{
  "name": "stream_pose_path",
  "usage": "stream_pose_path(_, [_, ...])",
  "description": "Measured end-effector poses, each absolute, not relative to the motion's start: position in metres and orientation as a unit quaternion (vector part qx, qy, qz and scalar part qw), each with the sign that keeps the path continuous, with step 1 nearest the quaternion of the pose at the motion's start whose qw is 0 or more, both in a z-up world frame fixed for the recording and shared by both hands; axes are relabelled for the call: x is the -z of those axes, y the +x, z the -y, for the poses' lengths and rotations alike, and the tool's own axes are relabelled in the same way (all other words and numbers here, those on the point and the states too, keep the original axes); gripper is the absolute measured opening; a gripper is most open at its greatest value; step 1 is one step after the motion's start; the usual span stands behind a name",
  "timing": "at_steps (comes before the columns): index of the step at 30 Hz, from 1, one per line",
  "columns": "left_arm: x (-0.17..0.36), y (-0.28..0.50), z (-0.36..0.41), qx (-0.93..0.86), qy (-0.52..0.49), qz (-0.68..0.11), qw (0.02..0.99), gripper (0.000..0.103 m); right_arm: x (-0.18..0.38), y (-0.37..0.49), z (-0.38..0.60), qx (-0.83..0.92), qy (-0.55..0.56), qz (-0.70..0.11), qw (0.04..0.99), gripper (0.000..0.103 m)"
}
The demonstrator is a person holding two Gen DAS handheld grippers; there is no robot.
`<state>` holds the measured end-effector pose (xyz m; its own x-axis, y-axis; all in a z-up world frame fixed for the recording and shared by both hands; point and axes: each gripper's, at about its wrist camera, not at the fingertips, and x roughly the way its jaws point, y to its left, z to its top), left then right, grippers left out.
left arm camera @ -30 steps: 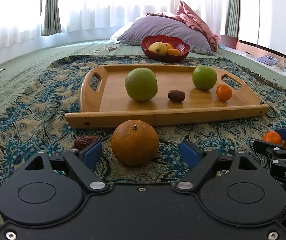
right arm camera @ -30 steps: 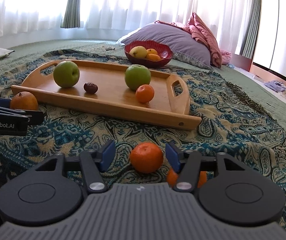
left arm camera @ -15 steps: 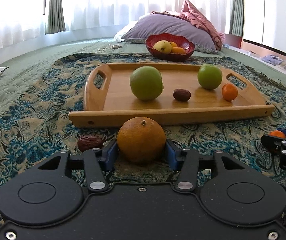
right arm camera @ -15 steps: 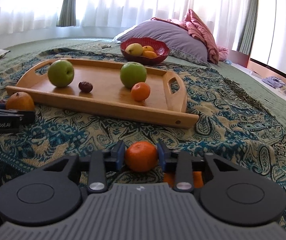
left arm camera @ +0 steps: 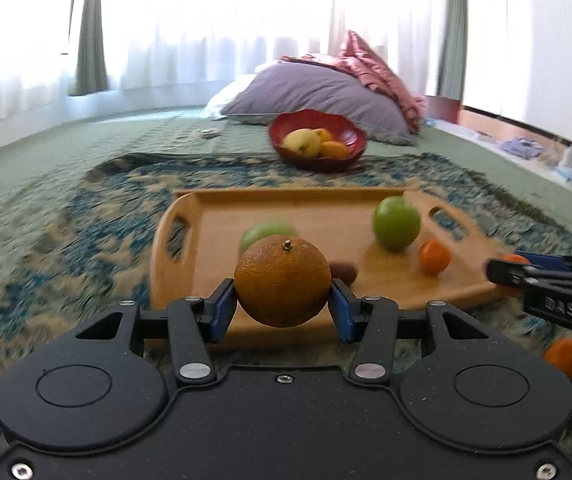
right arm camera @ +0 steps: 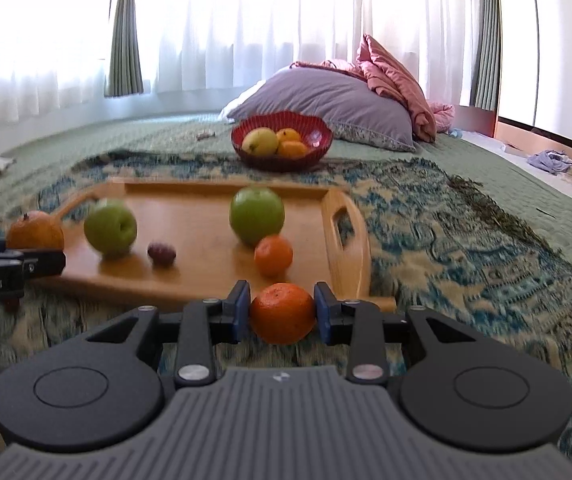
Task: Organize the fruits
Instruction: 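Carry the brown orange and mandarin over the wooden tray with both tools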
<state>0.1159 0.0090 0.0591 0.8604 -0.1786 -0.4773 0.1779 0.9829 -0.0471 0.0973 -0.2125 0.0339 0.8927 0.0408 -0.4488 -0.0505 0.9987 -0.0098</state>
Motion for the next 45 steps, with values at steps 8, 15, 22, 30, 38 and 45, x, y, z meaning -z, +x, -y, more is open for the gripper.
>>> stream_pose_path(8, [-0.097, 0.174, -0.009, 0.121, -0.008, -0.262, 0.957, 0.048, -0.079, 0.163, 0.230, -0.045, 0.046, -0.237, 0.969, 0.039])
stream_pose_path(15, [-0.101, 0.240, -0.009, 0.103, -0.019, -0.305, 0.947, 0.048, -0.089, 0.237, 0.231, -0.053, 0.066, -0.298, 0.951, 0.039])
stream_pose_path(22, [-0.077, 0.298, -0.006, 0.075, -0.019, -0.369, 0.926, 0.048, -0.079, 0.293, 0.226, -0.037, 0.054, -0.347, 0.936, 0.039])
stream_pose_path(30, [-0.055, 0.340, -0.003, 0.066, -0.009, -0.412, 0.909, 0.048, -0.061, 0.327, 0.219, -0.040, 0.050, -0.379, 0.923, 0.040])
stream_pose_path(38, [-0.041, 0.351, -0.006, 0.060, -0.017, -0.421, 0.905, 0.048, -0.040, 0.345, 0.216, -0.034, 0.061, -0.397, 0.915, 0.040])
stream_pose_path(45, [-0.039, 0.351, -0.006, 0.061, -0.013, -0.419, 0.906, 0.048, -0.027, 0.351, 0.213, -0.034, 0.072, -0.404, 0.911, 0.040])
